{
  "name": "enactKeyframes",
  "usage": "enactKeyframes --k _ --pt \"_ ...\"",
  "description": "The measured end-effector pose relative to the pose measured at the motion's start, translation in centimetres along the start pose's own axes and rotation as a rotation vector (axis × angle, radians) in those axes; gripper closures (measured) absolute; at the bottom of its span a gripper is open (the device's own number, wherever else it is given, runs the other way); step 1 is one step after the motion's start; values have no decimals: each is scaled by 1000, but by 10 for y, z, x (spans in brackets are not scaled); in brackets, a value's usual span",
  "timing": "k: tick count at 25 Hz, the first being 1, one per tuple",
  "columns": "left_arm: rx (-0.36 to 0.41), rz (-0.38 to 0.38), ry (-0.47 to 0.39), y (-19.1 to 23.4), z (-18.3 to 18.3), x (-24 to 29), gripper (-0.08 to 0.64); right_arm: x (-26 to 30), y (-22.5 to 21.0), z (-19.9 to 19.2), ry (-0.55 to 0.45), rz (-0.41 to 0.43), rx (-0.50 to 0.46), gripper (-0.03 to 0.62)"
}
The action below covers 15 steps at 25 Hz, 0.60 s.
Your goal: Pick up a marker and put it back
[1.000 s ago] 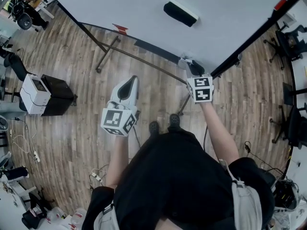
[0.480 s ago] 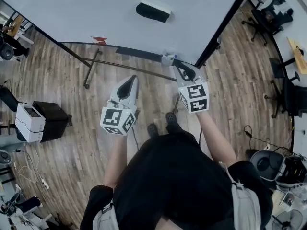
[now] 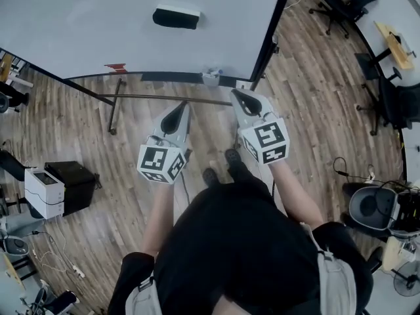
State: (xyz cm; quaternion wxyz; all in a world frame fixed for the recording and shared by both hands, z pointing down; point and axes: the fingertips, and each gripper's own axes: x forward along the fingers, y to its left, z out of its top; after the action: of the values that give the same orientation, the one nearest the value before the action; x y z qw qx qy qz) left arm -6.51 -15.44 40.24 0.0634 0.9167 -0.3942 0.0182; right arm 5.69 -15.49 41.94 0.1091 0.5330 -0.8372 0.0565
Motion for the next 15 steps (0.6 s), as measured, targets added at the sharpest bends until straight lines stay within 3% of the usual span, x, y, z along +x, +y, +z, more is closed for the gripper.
enactKeyframes --k 15 --pt "4 -37 13 -2 -3 8 547 1 8 -1 15 25 -19 589"
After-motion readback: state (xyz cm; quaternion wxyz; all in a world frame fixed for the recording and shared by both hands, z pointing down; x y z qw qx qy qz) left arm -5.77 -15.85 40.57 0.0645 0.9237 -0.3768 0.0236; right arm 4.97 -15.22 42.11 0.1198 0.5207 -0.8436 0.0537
